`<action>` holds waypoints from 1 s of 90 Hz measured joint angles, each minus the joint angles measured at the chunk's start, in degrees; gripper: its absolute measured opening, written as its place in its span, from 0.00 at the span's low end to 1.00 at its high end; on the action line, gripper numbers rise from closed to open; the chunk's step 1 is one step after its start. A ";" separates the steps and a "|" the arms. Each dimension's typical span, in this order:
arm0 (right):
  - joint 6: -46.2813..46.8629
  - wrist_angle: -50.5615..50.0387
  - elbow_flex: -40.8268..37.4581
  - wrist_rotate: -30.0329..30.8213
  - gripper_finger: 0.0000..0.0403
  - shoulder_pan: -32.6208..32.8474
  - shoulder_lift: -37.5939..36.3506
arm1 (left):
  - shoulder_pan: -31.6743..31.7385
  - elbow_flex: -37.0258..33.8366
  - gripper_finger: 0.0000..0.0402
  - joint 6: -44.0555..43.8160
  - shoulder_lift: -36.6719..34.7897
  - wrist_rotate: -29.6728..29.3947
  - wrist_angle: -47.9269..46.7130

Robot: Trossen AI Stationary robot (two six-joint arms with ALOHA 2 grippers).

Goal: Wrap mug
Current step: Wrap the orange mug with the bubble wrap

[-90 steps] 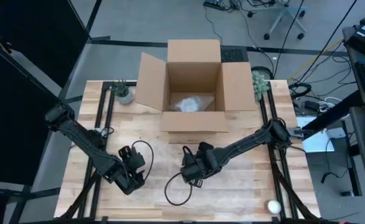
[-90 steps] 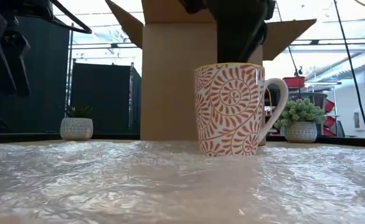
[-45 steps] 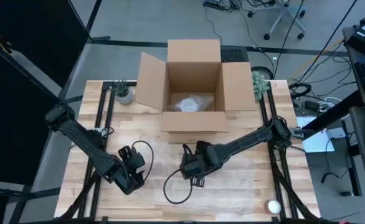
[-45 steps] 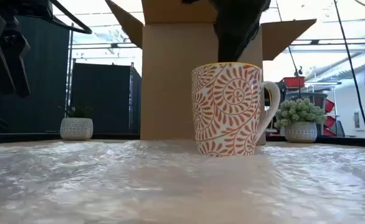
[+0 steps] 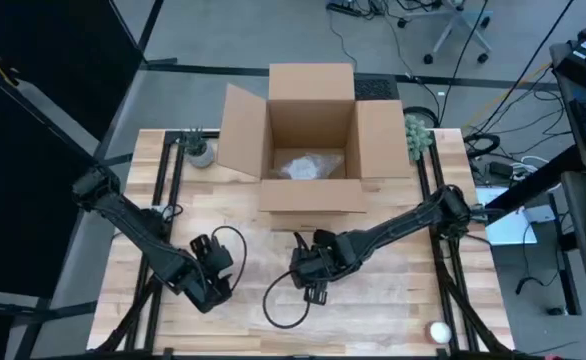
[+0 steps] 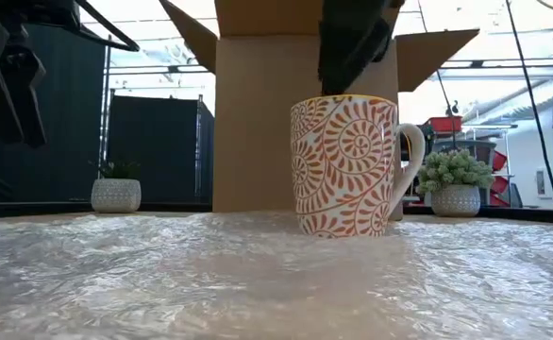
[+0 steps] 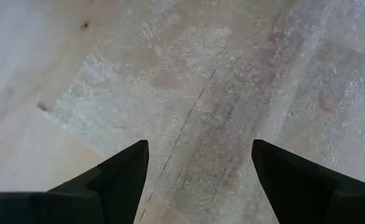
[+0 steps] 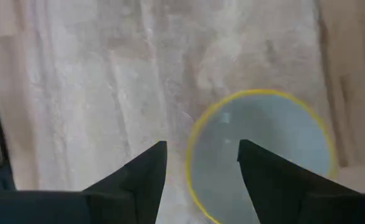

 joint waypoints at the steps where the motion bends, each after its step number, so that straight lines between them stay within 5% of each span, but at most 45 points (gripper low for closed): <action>1: 0.21 0.23 -0.28 -0.01 0.46 0.00 -0.01 | 0.00 0.00 0.68 0.00 0.00 0.00 0.00; 31: 2.94 4.99 -6.79 0.38 0.40 -0.02 0.01 | 0.00 0.00 0.68 1.40 0.00 0.10 0.56; 59: -1.24 6.24 -7.02 0.18 0.04 0.04 0.01 | 0.00 0.00 0.68 1.49 0.00 -0.04 1.07; 90: -4.80 6.05 0.76 0.37 0.01 1.28 -0.02 | 0.00 0.00 0.68 1.48 0.00 -0.37 1.05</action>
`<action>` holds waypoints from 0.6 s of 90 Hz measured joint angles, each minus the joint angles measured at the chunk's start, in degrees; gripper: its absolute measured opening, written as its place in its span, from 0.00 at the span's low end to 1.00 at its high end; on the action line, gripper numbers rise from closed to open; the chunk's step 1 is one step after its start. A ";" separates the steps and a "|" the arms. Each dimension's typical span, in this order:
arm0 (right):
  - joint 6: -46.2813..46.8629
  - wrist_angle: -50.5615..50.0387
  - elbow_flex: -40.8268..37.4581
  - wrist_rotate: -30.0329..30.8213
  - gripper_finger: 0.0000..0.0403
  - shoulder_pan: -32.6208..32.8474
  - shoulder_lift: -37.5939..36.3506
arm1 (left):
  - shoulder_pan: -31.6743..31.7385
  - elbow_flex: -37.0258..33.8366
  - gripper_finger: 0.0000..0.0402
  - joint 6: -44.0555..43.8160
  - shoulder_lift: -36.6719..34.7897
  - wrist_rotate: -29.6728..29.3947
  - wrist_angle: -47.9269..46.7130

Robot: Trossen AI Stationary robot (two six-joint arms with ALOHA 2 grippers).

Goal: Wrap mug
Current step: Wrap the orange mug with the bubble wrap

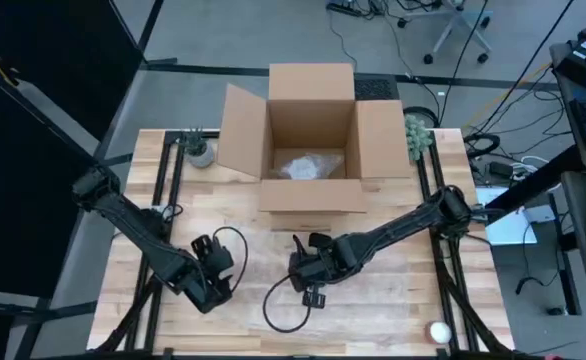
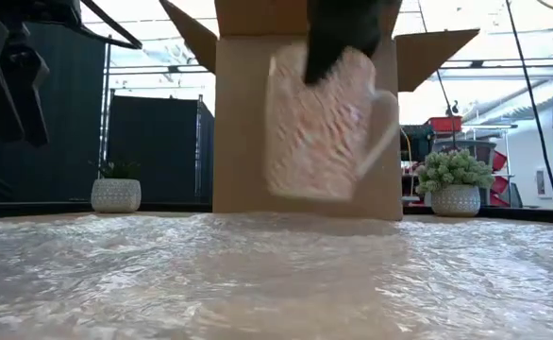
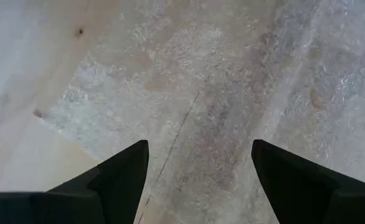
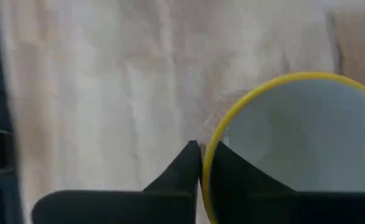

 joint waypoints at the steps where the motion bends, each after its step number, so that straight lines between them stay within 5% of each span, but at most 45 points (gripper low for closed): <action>1: -0.10 0.64 0.00 -0.01 0.01 0.10 0.00 | 0.00 0.00 0.68 0.01 0.00 0.00 0.00; 54: 0.28 1.89 0.13 0.04 0.05 1.52 5.82 | 0.00 0.00 0.68 -0.03 0.00 -0.17 0.14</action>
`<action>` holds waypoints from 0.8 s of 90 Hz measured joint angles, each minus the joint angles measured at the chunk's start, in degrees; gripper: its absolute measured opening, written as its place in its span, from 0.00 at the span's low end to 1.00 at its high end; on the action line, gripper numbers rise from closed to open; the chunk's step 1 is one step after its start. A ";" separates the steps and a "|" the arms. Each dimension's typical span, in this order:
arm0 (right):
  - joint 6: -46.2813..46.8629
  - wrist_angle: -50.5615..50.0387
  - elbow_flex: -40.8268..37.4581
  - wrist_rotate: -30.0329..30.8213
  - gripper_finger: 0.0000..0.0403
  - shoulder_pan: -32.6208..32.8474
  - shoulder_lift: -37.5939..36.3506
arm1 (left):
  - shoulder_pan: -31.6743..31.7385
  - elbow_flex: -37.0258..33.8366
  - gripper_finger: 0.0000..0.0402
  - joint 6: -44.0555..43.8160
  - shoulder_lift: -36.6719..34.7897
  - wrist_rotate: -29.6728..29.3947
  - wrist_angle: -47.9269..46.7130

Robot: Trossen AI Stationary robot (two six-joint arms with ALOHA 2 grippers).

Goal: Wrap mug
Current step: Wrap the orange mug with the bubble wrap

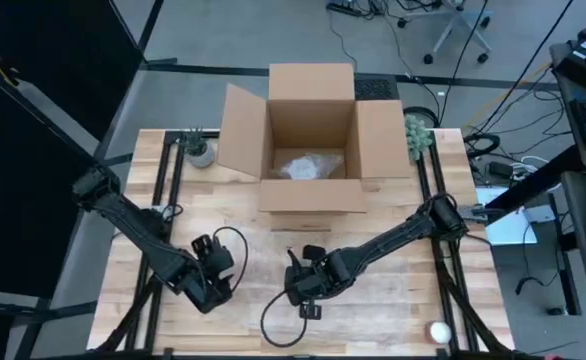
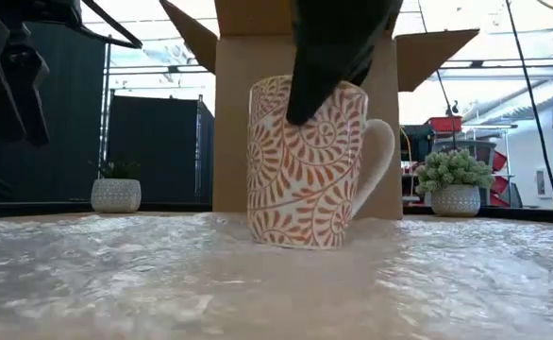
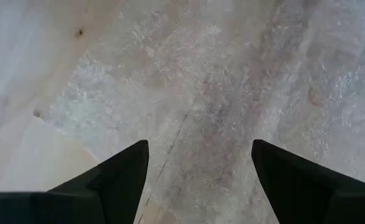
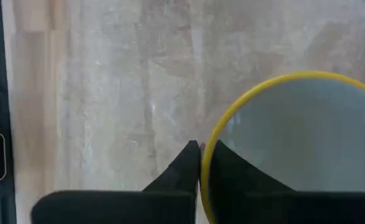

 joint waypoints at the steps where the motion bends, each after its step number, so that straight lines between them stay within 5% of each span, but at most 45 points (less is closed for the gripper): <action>1: 0.02 0.00 0.00 -0.03 0.05 0.00 0.05 | 0.00 0.00 0.68 0.00 0.00 0.00 0.01; 31: 0.23 -2.80 1.28 -0.43 0.26 -0.07 -0.19 | 0.00 0.00 0.68 0.00 0.00 -0.02 0.03; 72: 9.51 -31.73 16.94 1.68 0.41 4.49 -0.70 | 0.02 0.00 0.68 -0.10 0.00 0.01 0.08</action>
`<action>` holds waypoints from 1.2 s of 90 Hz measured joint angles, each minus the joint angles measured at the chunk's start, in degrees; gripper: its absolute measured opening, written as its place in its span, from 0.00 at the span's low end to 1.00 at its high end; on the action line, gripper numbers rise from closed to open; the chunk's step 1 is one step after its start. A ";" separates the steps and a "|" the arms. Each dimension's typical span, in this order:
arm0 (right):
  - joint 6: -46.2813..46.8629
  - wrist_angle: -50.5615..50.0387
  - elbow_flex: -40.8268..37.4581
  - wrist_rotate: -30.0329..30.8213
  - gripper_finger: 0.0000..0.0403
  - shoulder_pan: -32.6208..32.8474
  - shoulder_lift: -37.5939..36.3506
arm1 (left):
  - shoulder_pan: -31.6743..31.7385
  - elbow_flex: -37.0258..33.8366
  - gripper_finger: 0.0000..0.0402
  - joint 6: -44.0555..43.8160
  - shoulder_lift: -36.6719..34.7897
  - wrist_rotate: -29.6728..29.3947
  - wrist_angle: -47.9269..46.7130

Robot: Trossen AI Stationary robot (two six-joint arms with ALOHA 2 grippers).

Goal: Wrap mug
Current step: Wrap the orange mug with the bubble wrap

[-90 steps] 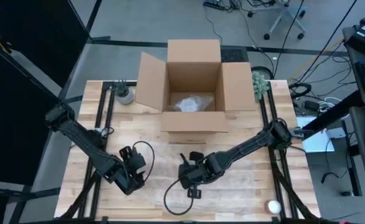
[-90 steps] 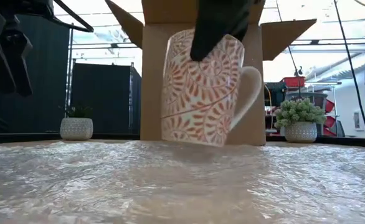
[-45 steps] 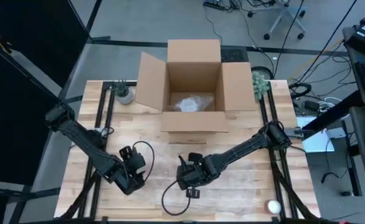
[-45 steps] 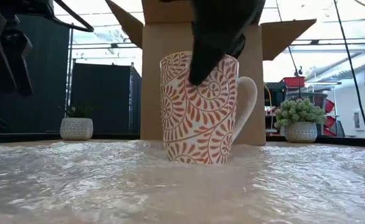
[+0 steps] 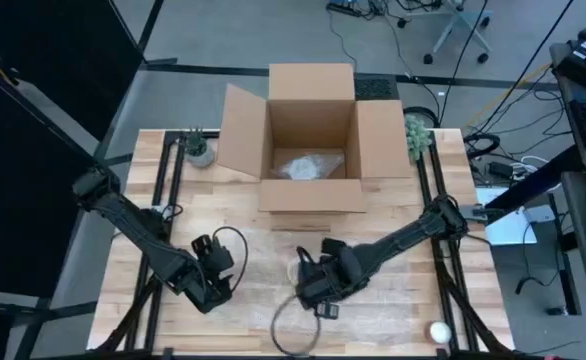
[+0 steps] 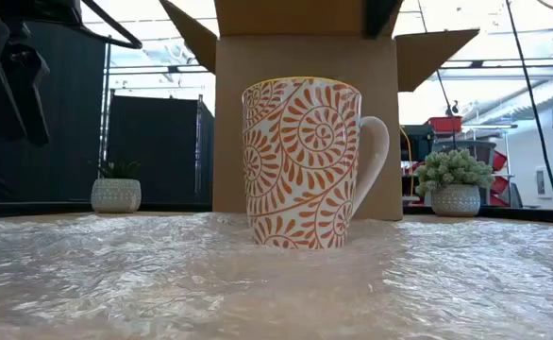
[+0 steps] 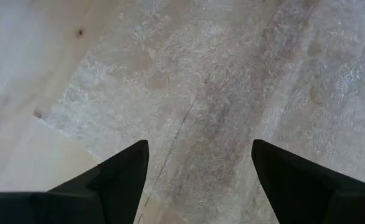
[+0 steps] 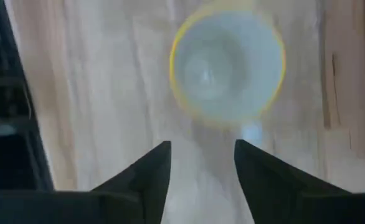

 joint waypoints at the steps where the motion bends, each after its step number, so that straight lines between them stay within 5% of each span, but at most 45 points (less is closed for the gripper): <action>1: 0.68 -0.53 -0.15 0.43 0.41 0.36 0.03 | 0.00 0.00 0.68 0.01 0.00 0.01 0.00; 25: 19.29 -6.30 -10.76 3.34 0.41 7.44 -0.54 | 0.00 0.00 0.68 1.82 0.00 0.04 1.69; 41: 35.15 -3.68 -22.87 4.46 0.41 12.05 -7.27 | 0.02 0.00 0.68 4.60 0.00 0.30 4.48; 82: 80.34 28.72 -64.10 4.49 0.45 27.27 -31.12 | 0.07 0.00 0.68 4.47 0.00 0.34 4.33; 108: 88.03 38.18 -71.35 4.15 0.59 31.04 -31.55 | 0.42 0.00 0.68 4.43 0.00 0.51 4.37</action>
